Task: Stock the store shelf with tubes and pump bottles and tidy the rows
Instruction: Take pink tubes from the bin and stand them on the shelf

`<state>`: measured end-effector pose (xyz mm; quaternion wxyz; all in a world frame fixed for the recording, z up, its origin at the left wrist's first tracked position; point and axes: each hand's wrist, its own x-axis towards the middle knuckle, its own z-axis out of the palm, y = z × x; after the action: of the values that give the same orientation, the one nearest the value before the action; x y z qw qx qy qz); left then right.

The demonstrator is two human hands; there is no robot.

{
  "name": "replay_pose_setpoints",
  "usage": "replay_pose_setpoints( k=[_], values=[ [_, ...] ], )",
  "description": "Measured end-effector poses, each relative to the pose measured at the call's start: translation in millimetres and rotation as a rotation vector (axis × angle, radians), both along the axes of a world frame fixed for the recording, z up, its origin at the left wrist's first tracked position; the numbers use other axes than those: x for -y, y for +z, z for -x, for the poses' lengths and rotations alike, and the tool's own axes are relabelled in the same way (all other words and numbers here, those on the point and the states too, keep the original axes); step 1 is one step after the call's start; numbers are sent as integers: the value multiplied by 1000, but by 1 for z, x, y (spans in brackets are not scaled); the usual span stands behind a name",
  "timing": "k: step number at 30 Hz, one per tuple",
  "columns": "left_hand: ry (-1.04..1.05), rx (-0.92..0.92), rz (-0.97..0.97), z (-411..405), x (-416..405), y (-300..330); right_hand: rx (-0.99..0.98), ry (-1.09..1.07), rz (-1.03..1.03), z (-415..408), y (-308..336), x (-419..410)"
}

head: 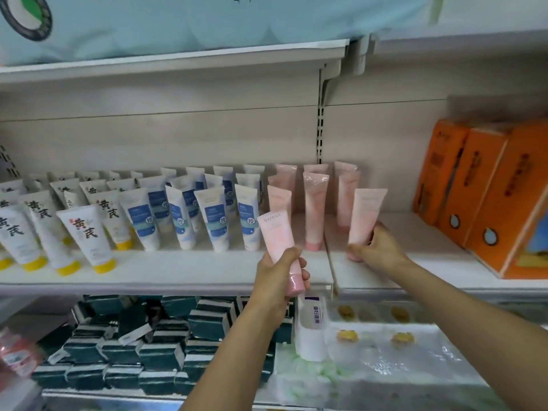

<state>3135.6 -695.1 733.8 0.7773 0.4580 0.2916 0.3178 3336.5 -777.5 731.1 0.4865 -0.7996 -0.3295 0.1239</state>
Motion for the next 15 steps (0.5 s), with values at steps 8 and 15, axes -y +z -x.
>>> replay_pose_setpoints(
  k=[8, 15],
  values=[
    [6, -84, -7, -20, -5, -3, 87, -3, 123, -16, -10, -17],
    [-36, -180, -192, -25, -2, -4, 65, 6, 174, -17, -13, -18]
  ],
)
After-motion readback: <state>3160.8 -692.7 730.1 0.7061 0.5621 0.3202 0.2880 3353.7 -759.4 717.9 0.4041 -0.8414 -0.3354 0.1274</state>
